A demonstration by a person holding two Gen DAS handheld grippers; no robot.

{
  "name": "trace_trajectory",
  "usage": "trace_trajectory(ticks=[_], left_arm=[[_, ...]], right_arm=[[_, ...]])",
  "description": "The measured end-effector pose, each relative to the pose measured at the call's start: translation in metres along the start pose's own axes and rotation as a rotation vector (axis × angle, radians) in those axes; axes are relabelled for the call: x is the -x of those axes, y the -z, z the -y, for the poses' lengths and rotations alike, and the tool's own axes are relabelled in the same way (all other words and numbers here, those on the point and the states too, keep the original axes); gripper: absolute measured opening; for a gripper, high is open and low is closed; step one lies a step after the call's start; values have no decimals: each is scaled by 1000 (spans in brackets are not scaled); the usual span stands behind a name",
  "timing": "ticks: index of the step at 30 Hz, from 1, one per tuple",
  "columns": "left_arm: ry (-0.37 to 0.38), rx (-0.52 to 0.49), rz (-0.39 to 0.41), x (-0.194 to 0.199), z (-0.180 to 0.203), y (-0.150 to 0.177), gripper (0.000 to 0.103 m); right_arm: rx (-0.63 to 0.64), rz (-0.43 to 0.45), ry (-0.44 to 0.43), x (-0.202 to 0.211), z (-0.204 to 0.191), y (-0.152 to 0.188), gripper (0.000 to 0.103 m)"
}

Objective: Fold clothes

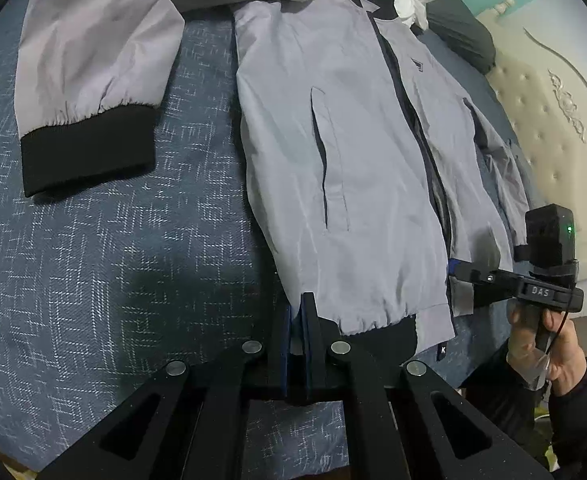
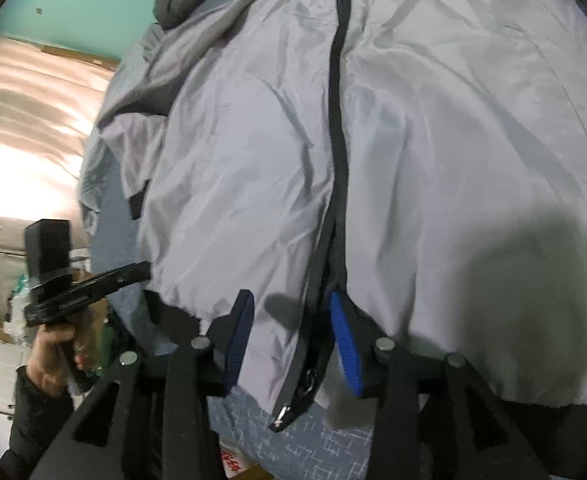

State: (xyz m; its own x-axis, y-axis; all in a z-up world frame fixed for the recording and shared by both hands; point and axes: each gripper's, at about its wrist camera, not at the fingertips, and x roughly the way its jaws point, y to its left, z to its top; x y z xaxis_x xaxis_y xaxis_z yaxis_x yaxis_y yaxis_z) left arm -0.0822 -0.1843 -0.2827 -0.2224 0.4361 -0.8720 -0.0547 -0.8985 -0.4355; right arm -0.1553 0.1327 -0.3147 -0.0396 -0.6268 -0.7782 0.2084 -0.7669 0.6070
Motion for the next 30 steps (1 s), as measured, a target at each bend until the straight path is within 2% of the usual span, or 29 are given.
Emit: trace_trajectory(ticks=[2, 4, 6, 9, 14, 17, 21, 23, 24, 25, 27, 30], left_arm=[[0, 2, 0, 0, 0, -1, 5], [-3, 0, -1, -2, 4, -3, 5], [-5, -4, 0, -3, 6, -2, 5], [-6, -16, 4, -2, 9, -1, 5], [-7, -34, 2, -6, 15, -2, 7], [-17, -35, 0, -7, 16, -3, 7], [-22, -37, 11, 2, 15, -3, 12], [-19, -33, 32, 13, 13, -5, 14], [-24, -34, 46, 18, 13, -6, 20], [-29, -35, 59, 23, 12, -8, 22], [-33, -37, 82, 32, 12, -11, 31], [-35, -40, 96, 37, 13, -16, 32]], right_arm=[[24, -11, 26, -5, -6, 0, 36], [50, -17, 74, -7, -8, 2, 12], [49, -3, 82, -3, -6, 2, 5], [57, 31, 93, 5, -4, 1, 2], [40, 44, 92, 10, 3, -5, 2], [4, 16, 40, 6, 9, -4, 5], [-14, 64, -10, 31, 12, -4, 5], [1, 116, -12, 57, 17, -2, 17], [5, 143, -5, 73, 22, -1, 28], [4, 165, 11, 88, 30, 0, 35], [-4, 187, 55, 110, 45, 2, 36], [-38, 208, 162, 143, 78, 13, 36]])
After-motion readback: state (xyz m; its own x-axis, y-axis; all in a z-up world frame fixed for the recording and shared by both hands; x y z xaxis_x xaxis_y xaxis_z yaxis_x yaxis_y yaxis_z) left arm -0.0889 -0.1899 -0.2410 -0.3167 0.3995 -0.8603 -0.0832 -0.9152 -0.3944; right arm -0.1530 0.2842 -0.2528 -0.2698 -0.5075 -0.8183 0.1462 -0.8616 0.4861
